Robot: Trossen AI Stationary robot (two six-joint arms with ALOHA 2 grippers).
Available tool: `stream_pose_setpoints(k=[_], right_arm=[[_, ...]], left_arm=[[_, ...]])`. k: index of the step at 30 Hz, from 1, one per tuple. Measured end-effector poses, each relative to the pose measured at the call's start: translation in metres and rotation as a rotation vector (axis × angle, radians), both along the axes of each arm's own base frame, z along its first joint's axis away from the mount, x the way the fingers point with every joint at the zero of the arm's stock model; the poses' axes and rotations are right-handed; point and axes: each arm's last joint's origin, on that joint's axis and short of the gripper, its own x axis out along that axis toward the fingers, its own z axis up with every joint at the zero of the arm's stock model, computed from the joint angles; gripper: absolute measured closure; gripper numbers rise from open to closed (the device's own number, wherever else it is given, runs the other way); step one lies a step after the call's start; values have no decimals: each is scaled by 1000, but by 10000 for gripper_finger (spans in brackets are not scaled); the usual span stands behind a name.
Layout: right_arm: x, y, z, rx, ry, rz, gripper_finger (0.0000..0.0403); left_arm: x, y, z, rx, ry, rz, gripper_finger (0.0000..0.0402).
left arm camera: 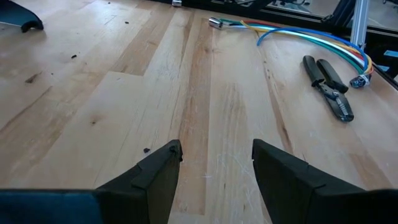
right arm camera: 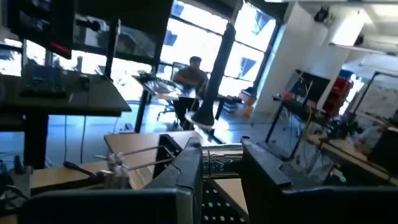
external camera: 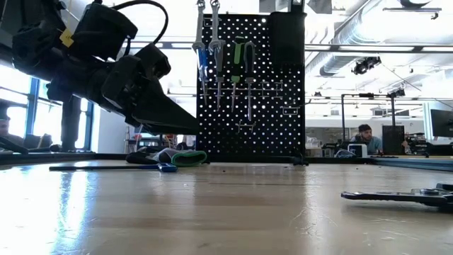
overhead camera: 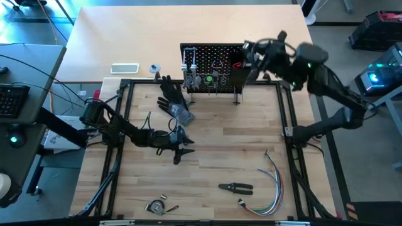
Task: Hang tools onto peg board
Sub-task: Put the silver socket into the black bin on the pegboard
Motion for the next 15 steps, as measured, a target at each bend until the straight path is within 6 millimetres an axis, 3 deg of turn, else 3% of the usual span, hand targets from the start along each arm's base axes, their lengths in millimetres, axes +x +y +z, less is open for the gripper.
stream_pose_setpoints(k=[8, 15], right_arm=[[1, -40, 26, 158, 39, -8, 336], [-2, -71, 20, 358, 164, -30, 336]], left_arm=[[0, 0, 0, 0, 0, 0, 209], [0, 0, 0, 0, 1, 0, 209]])
